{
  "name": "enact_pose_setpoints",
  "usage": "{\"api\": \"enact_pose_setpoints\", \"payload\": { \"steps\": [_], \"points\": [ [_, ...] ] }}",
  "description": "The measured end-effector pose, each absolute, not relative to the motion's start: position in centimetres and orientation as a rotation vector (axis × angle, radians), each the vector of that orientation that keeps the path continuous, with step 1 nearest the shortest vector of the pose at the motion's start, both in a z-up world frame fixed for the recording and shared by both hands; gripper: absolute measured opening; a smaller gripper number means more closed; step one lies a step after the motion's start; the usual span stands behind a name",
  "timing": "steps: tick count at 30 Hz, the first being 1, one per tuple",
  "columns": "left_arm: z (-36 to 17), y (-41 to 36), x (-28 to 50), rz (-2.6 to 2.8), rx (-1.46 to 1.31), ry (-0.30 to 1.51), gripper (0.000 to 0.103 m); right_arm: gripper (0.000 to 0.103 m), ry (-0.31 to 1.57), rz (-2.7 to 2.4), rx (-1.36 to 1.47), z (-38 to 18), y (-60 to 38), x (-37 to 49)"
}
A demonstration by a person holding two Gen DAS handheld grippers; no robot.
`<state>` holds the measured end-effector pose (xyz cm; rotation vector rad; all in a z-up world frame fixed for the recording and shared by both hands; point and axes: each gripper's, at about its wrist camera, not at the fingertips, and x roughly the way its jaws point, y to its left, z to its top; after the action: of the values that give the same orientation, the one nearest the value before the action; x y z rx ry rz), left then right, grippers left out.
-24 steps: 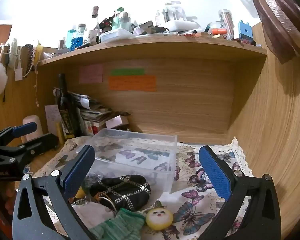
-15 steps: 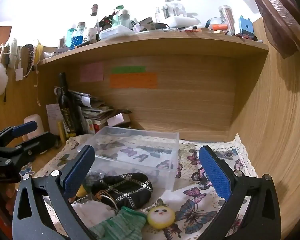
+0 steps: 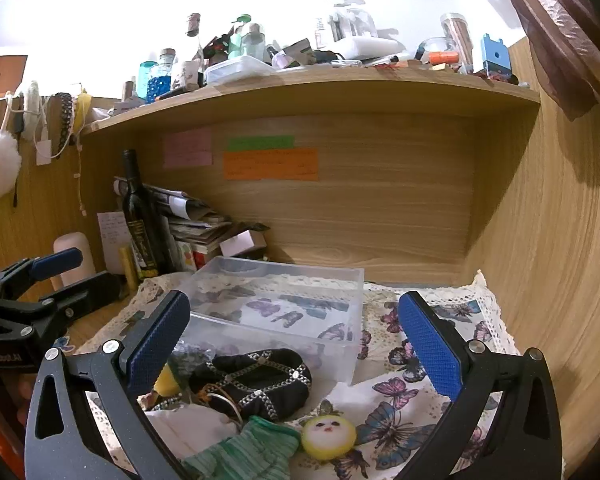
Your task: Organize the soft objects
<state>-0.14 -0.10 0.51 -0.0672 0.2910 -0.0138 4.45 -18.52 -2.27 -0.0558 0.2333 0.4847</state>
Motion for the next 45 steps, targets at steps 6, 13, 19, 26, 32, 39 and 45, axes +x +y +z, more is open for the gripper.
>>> {"api": "enact_pose_setpoints", "payload": {
  "steps": [6,13,19,26,32,39,45],
  "points": [
    [0.45,-0.17,-0.39,-0.013,-0.063,0.282,0.103,0.103,0.233,0.491,-0.059,-2.32,-18.47,4.45],
    [0.51,-0.34,-0.50,-0.012,-0.062,0.276,0.103,0.103,0.224,0.491,-0.064,-2.23,-18.28,4.34],
    [0.52,-0.28,-0.53,-0.013,-0.062,0.276,0.103,0.103,0.225,0.489,-0.055,-2.33,-18.35,4.35],
    [0.62,-0.34,-0.59,-0.013,-0.058,0.271,0.103,0.103,0.223,0.489,-0.053,-2.38,-18.47,4.38],
    [0.64,-0.40,-0.59,-0.016,-0.062,0.272,0.103,0.103,0.221,0.491,-0.047,-2.41,-18.57,4.34],
    [0.62,-0.58,-0.63,-0.017,-0.060,0.273,0.103,0.103,0.220,0.491,-0.044,-2.44,-18.62,4.31],
    [0.61,-0.81,-0.58,-0.020,-0.056,0.271,0.103,0.103,0.217,0.488,-0.045,-2.48,-18.54,4.28]
  ]
}}
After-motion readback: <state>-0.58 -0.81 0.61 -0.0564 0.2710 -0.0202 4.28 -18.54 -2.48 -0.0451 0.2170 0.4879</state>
